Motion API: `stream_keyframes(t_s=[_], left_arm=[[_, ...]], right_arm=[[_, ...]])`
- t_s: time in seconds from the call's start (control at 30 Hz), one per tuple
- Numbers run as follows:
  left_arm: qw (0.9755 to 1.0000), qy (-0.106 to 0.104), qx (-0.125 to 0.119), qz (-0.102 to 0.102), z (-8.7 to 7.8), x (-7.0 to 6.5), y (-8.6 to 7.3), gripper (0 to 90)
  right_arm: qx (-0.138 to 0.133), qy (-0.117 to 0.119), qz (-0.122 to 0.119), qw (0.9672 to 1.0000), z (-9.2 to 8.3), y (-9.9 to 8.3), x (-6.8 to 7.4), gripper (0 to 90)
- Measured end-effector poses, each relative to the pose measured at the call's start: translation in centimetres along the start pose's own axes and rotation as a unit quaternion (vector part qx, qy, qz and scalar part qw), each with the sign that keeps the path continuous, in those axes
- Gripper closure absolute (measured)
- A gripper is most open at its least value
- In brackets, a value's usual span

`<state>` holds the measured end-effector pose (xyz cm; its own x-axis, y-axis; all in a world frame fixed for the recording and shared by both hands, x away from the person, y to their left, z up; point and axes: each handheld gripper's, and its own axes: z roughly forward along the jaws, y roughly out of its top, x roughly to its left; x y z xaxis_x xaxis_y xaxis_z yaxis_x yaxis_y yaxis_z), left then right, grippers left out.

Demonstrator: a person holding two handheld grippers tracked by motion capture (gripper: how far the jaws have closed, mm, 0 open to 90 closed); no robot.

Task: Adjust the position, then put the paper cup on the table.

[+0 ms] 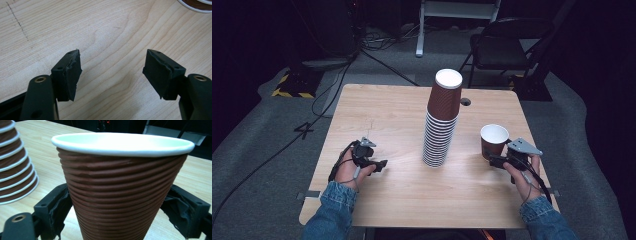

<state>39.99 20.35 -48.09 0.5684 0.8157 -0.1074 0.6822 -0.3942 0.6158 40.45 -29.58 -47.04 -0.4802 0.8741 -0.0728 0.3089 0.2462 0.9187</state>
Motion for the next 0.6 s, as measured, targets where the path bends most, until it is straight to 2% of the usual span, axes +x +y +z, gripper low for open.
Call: stream_keyframes(t_s=[0.1,0.2,0.27,0.4,0.47,0.5,0.6], left_arm=[[1.0,-0.001,0.001,-0.002,0.1,0.0,0.0,30.2],[1.0,-0.003,0.001,-0.001,0.1,-0.1,0.1,30.2],[1.0,-0.002,0.0,-0.002,0.1,-0.1,0.1,30.2],[1.0,-0.002,0.0,-0.002,0.1,0.0,0.1,30.3],[1.0,-0.002,0.0,-0.003,0.1,0.0,0.1,30.3],[1.0,-0.001,0.0,-0.002,0.0,-0.1,0.0,30.3],[1.0,0.001,0.0,-0.002,-0.2,-0.1,-0.1,30.3]], right_arm=[[0.001,0.009,0.002,1.0,-0.4,-0.2,-0.2,13.4],[0.018,0.013,0.005,0.9997,-0.5,-0.7,-0.5,13.4],[0.02,0.013,0.006,0.9997,-0.7,-1.0,-0.7,13.3],[0.027,0.021,0.017,0.9993,-1.6,-1.5,-1.0,13.3],[0.037,0.023,0.018,0.9989,-1.8,-1.6,-1.1,13.6],[0.058,0.029,0.015,0.9977,-2.4,-1.8,-1.3,15.8],[0.073,0.038,0.018,0.9965,-2.9,-2.2,-1.5,15.7]])
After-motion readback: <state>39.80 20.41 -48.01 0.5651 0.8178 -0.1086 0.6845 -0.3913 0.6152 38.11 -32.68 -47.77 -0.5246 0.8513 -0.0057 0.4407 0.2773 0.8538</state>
